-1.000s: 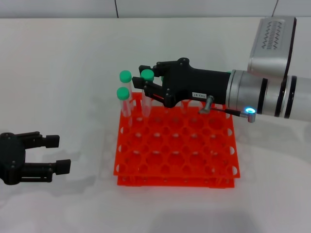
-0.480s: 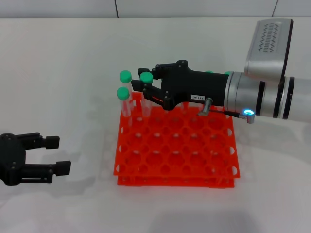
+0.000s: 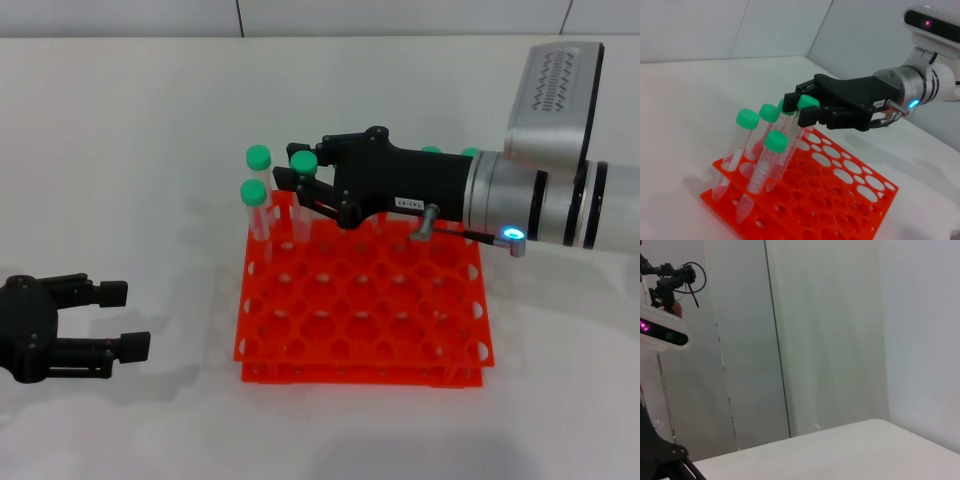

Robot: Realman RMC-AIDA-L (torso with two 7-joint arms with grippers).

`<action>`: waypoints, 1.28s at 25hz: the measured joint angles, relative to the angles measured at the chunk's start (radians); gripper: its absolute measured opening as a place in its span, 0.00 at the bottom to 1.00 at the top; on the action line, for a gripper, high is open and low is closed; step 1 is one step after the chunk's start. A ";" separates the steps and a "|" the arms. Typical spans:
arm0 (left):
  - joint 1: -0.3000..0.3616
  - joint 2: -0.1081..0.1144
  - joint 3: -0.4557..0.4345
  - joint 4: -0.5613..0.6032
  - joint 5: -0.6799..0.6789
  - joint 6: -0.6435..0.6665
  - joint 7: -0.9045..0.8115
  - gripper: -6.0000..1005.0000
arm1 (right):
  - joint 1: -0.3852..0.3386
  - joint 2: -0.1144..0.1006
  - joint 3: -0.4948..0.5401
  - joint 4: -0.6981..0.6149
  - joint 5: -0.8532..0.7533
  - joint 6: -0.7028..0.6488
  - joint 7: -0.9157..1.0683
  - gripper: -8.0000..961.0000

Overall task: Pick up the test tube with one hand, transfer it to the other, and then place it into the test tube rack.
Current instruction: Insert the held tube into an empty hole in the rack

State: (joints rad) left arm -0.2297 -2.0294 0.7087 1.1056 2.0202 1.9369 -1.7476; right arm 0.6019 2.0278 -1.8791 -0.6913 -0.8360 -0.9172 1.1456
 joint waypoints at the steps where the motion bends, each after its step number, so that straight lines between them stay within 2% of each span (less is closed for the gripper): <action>1: 0.000 0.000 0.000 0.000 0.000 0.000 0.000 0.86 | 0.000 0.000 0.000 0.002 0.000 0.000 0.000 0.28; 32: -0.015 0.000 0.000 -0.009 0.009 -0.004 0.002 0.86 | 0.004 0.000 -0.002 0.007 0.000 0.000 -0.001 0.28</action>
State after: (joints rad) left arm -0.2443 -2.0293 0.7087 1.0968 2.0288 1.9327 -1.7456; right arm 0.6055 2.0278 -1.8807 -0.6840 -0.8360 -0.9174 1.1443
